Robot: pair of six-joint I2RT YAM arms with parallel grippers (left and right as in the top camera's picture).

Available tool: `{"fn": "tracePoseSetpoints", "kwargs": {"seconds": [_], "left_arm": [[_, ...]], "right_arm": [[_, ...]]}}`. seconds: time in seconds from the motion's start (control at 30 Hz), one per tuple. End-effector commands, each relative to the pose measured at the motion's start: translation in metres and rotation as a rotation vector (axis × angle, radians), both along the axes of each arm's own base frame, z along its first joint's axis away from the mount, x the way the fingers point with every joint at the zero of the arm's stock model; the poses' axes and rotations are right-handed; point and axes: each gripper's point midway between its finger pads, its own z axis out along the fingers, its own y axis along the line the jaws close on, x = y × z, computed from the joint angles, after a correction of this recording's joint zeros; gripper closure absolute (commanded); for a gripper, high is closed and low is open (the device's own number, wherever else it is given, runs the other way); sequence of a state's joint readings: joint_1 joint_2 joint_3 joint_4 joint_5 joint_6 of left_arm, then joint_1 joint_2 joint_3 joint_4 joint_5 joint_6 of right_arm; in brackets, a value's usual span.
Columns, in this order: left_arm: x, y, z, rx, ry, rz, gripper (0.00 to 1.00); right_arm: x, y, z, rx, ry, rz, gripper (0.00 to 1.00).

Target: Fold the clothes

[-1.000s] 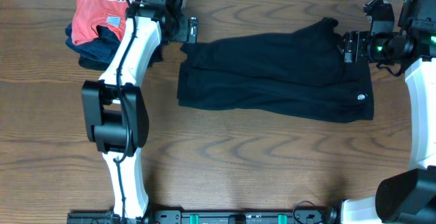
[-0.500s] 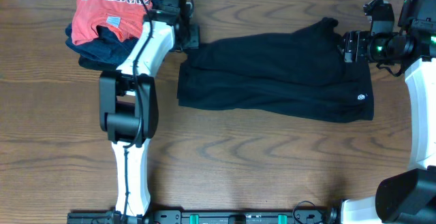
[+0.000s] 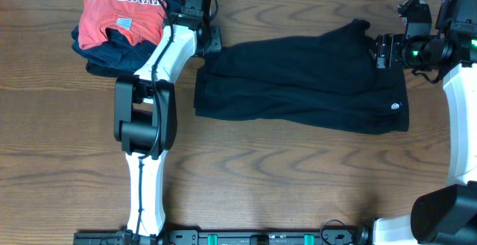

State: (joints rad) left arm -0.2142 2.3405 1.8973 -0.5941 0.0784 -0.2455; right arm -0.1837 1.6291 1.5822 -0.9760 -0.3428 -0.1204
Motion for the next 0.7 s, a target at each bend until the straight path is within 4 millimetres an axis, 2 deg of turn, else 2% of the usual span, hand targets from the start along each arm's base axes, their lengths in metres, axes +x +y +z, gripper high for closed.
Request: {"fn": "tracePoseSetpoints", "kwargs": {"seconds": [0.0, 0.1, 0.23, 0.43, 0.5, 0.67], "left_arm": [[0.003, 0.004, -0.019, 0.009, 0.023, 0.031, 0.47], [0.003, 0.004, -0.022, 0.010, 0.026, 0.030, 0.49], [0.005, -0.001, -0.020, -0.016, 0.017, 0.032, 0.69], [0.004, -0.009, -0.025, -0.026, 0.013, 0.015, 0.82], [0.005, -0.010, -0.025, -0.026, 0.006, 0.013, 0.94], [0.014, -0.004, -0.020, 0.009, -0.034, 0.018, 0.94]], "right_arm": [[0.001, 0.003, 0.003, 0.001, -0.006, -0.001, 0.27], [0.002, 0.003, 0.003, 0.001, -0.009, -0.001, 0.27], [0.003, 0.003, 0.004, 0.000, -0.015, -0.001, 0.27], [0.004, 0.003, 0.005, 0.000, -0.020, -0.001, 0.26], [0.004, 0.003, 0.005, 0.000, -0.020, -0.001, 0.26], [0.005, 0.003, 0.005, -0.001, -0.021, -0.001, 0.26]]}}
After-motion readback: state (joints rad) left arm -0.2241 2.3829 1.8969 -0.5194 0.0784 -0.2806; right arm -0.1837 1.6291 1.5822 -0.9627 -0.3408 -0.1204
